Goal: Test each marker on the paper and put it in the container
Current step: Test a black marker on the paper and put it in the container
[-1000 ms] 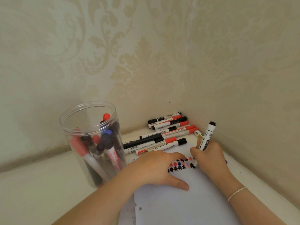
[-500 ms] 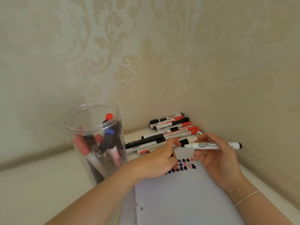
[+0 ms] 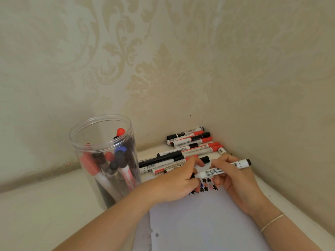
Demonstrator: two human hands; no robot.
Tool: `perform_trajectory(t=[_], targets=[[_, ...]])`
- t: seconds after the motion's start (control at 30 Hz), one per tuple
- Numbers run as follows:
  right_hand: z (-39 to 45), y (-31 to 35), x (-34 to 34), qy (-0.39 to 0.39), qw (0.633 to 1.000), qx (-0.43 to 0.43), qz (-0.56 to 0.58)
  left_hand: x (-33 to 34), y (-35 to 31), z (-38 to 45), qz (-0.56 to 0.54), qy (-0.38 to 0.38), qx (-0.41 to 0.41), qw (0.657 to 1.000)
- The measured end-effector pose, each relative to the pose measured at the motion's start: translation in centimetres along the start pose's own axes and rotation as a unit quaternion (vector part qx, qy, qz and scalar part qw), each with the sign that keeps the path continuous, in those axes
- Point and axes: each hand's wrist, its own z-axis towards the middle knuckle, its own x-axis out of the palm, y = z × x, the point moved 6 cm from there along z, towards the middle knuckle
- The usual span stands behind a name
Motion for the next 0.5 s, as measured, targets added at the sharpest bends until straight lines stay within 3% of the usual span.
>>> perform_trajectory(t=[0.1, 0.2, 0.3, 0.4, 0.5], targets=[[-0.1, -0.4, 0.5, 0.041, 0.999, 0.015, -0.031, 0.1, -0.4, -0.1, 0.024, -0.006, 0.007, 1.0], [-0.4, -0.3, 1.0, 0.068, 0.997, 0.032, 0.034, -0.9, -0.5, -0.2, -0.006, -0.046, 0.009, 0.999], [-0.1, 0.0, 0.6, 0.012, 0.997, 0.028, 0.078, -2.0, -0.3, -0.2, 0.047, -0.105, 0.001, 0.993], [0.0, 1.0, -0.3, -0.088, 0.992, -0.062, -0.064, -2.2, -0.1, -0.2, 0.078, -0.16, -0.01, 0.984], [-0.1, 1.3, 0.1, -0.092, 0.974, -0.091, -0.188, -3.0, 0.4, -0.2, -0.067, -0.239, -0.02, 0.968]])
